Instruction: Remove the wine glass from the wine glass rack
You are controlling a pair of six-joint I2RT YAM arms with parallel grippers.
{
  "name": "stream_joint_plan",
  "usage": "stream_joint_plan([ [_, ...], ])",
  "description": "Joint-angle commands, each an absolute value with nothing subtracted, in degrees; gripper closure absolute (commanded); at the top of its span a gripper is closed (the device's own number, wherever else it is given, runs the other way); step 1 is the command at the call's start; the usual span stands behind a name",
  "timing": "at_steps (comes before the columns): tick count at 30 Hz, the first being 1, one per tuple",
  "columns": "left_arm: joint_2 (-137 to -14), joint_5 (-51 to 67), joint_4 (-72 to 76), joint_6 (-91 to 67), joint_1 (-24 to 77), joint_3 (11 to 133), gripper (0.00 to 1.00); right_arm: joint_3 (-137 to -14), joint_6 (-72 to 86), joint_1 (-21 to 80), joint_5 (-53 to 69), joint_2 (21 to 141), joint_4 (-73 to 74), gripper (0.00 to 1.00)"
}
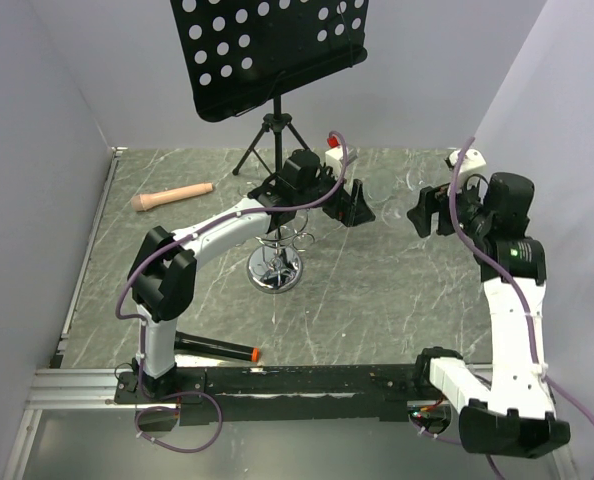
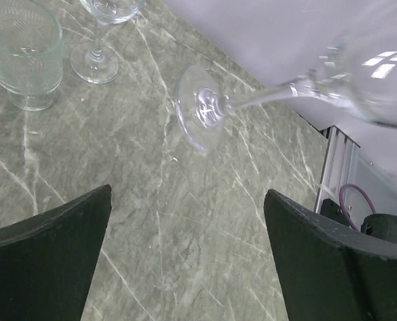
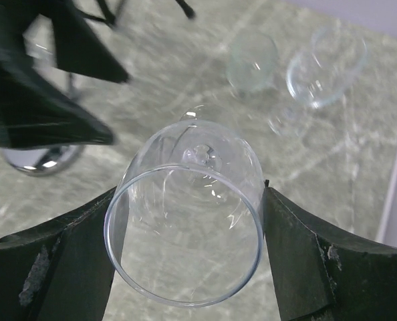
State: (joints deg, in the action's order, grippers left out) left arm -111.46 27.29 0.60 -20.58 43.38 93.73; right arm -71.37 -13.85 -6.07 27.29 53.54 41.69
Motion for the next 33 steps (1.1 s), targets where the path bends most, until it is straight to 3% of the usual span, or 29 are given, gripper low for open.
stream_joint_plan([
  [1, -107.14, 26.89, 1.49, -20.04, 42.89, 94.92, 0.0, -75.32, -17.48, -7.82, 22.86, 56.68, 41.83, 0.69],
  [33, -100.2, 29.62, 0.27, -14.06, 44.74, 89.74, 0.0, -81.38, -24.35, -12.22, 18.2, 82.61, 39.29, 0.73],
])
